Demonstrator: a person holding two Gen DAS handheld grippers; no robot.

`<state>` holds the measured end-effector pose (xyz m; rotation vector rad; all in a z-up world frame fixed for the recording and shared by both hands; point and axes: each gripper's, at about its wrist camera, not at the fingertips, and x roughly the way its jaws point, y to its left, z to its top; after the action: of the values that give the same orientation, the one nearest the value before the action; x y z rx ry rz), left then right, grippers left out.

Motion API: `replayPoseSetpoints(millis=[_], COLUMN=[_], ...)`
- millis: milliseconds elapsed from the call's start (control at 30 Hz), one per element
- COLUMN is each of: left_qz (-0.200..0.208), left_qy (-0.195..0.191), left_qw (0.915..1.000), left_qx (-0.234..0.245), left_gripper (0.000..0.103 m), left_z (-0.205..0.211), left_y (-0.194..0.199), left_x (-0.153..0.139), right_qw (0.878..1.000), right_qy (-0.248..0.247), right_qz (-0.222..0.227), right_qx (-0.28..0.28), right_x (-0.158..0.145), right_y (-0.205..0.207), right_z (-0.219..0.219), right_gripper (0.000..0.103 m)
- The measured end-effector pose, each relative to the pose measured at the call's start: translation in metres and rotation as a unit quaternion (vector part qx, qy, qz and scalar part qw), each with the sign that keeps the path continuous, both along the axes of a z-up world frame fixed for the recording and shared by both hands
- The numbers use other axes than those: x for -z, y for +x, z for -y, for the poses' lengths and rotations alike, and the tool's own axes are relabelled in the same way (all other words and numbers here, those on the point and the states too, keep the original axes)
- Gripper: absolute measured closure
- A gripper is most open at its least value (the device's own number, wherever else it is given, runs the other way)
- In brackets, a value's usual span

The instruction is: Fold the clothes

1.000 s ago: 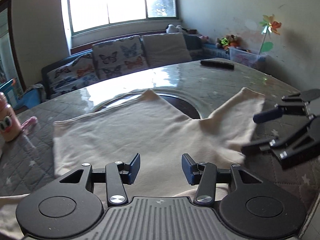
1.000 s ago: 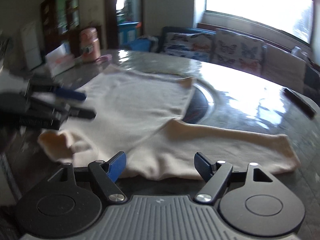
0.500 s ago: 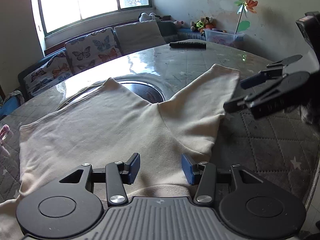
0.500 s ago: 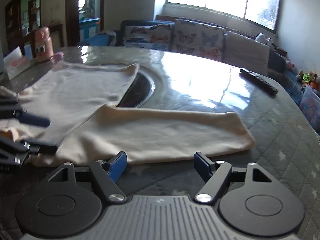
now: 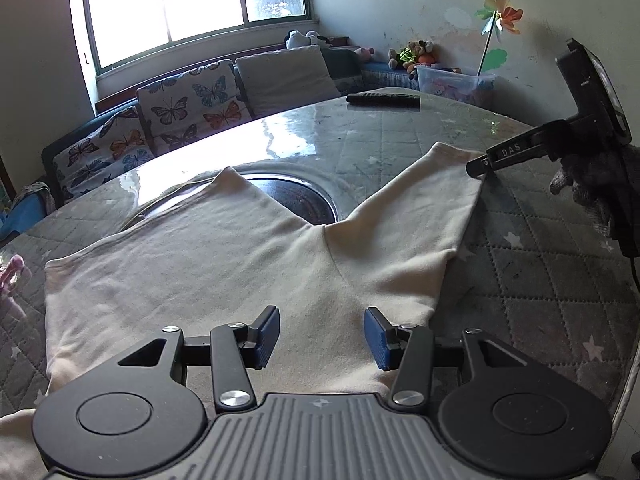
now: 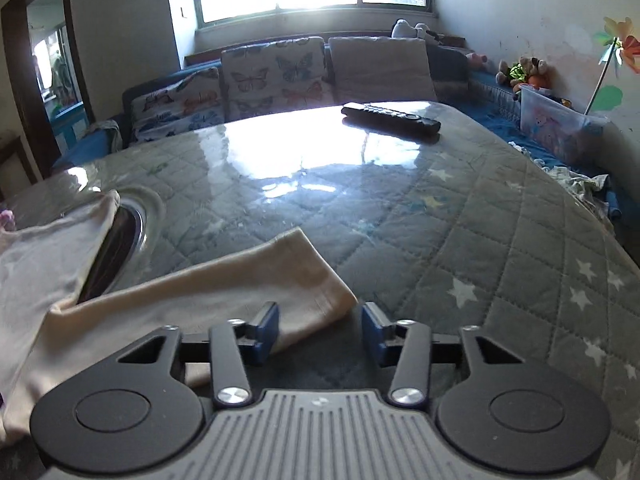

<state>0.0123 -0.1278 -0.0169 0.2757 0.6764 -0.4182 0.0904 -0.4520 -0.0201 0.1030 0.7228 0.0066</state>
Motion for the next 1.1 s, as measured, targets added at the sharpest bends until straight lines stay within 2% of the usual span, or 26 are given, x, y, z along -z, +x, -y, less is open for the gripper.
replayPoseSetpoints(millis=[33, 67, 100, 267, 500, 633, 767, 900, 1033, 1100], left_qz=[-0.001, -0.001, -0.002, -0.004, -0.003, 0.004, 0.003, 0.012, 0.027, 0.03], left_qy=[0.001, 0.003, 0.004, 0.006, 0.001, -0.013, -0.018, -0.034, -0.046, -0.049], left_qw=[1.0, 1.0, 1.0, 0.9999, 1.0, 0.9999, 0.9998, 0.9993, 0.998, 0.9968], left_qx=[0.0, 0.001, 0.002, 0.008, 0.009, 0.003, 0.007, -0.006, -0.035, -0.056], left_gripper=[0.053, 0.053, 0.053, 0.053, 0.053, 0.053, 0.053, 0.053, 0.051, 0.051], left_z=[0.001, 0.001, 0.002, 0.006, 0.003, -0.001, -0.001, -0.02, -0.051, -0.071], left_y=[0.0, 0.0, 0.0, 0.0, 0.0, 0.002, 0.002, -0.004, -0.011, -0.015], left_x=[0.001, 0.001, 0.002, 0.006, 0.003, -0.004, -0.001, -0.007, -0.015, -0.015], right_qw=[1.0, 1.0, 1.0, 0.999, 0.999, 0.998, 0.996, 0.99, 0.977, 0.971], right_qy=[-0.001, -0.003, -0.004, -0.01, -0.009, -0.006, -0.012, -0.022, -0.033, -0.033], right_qz=[0.007, 0.013, 0.02, 0.049, 0.03, 0.056, 0.084, 0.111, 0.136, 0.134], right_qx=[0.001, 0.003, 0.004, 0.011, 0.011, 0.003, -0.031, -0.081, -0.16, -0.196], right_x=[-0.003, -0.006, -0.009, -0.022, -0.012, -0.036, -0.075, -0.109, -0.142, -0.143], right_y=[0.001, 0.001, 0.002, 0.005, 0.009, 0.003, -0.004, -0.013, -0.022, -0.025], right_z=[0.0, 0.0, 0.0, 0.001, -0.001, -0.006, -0.025, -0.058, -0.116, -0.142], right_gripper=[0.079, 0.092, 0.097, 0.099, 0.099, 0.099, 0.099, 0.099, 0.099, 0.099])
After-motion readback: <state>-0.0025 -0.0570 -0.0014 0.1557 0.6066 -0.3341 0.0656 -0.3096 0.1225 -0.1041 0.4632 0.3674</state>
